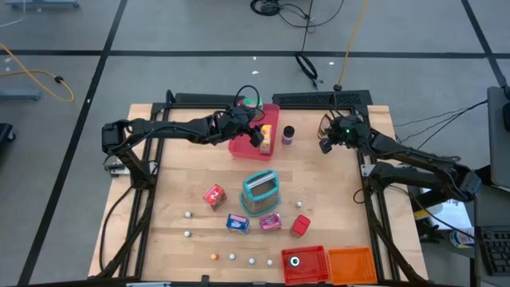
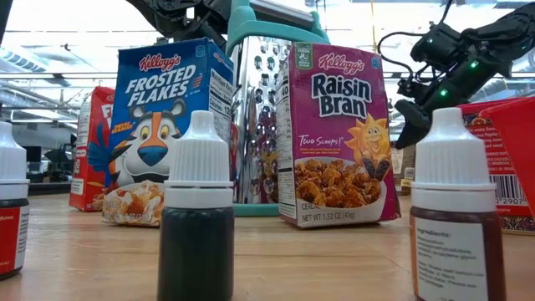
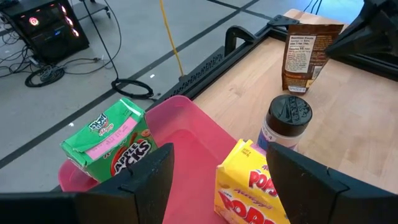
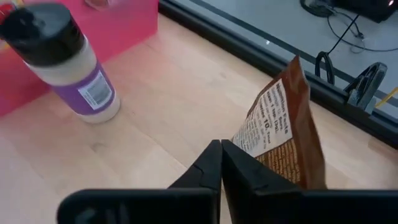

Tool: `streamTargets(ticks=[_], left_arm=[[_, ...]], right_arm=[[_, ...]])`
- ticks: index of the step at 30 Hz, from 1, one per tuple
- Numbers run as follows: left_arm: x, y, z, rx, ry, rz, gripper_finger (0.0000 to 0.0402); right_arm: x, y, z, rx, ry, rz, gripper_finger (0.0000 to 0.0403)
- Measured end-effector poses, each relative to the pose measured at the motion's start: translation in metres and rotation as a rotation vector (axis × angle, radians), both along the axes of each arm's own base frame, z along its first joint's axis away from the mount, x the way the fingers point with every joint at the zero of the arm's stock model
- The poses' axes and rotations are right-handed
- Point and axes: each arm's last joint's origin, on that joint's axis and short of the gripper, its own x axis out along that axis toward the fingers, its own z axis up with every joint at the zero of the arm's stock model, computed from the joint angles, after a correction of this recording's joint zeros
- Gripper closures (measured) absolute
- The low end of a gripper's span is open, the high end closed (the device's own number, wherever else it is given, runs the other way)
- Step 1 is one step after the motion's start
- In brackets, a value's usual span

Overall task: Pick & Place Kitchen Items
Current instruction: Put the orange seasoning pack into the orange bin

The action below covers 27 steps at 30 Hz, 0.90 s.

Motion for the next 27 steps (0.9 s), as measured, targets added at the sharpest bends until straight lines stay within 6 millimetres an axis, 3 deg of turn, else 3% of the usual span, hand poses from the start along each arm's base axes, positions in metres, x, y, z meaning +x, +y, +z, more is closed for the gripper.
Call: streamTargets(ticks=[8, 15, 27], left_arm=[[0.0, 0.0, 0.0, -0.001, 0.002, 0.0, 0.0144], [0.0, 0.0, 0.0, -0.004, 0.003, 0.002, 0.0144], [0.0, 0.0, -0.001, -0.013, -0.003, 0.008, 0.0144]], right_arm=[[-0.001, 0.009, 0.028, -0.048, -0.061, 0.064, 0.0402], [-0.005, 0.011, 0.03, -0.047, -0.046, 0.066, 0.0393], [-0.006, 0.011, 0.029, -0.027, -0.059, 0.007, 0.0245]])
